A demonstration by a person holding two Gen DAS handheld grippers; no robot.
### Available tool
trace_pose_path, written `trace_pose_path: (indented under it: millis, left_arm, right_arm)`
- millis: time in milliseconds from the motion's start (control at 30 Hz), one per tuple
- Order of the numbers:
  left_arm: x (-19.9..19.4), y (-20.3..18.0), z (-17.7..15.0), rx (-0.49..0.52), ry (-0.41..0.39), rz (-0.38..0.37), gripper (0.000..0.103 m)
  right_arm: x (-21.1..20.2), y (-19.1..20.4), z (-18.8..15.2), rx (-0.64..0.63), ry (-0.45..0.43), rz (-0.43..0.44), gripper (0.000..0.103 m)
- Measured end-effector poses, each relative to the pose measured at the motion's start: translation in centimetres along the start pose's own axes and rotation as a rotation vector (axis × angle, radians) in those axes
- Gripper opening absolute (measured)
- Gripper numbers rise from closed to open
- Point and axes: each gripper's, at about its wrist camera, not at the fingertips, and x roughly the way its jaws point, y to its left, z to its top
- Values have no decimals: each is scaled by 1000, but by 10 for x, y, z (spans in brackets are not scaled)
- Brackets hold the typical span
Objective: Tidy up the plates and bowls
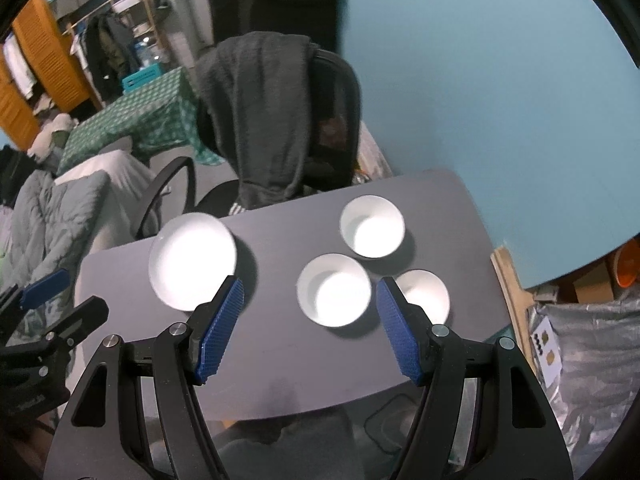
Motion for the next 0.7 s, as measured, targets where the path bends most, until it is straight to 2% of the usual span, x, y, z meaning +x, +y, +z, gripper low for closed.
trace_pose_path:
  millis: [367,700]
  left_arm:
    - [34,-59,25,93,43,-51,78]
    - [73,-96,38,125,102,-46,78]
  right_arm:
    - [11,-55,6,76,28,-30,69]
    - [34,-91,12,78,69,-22,69]
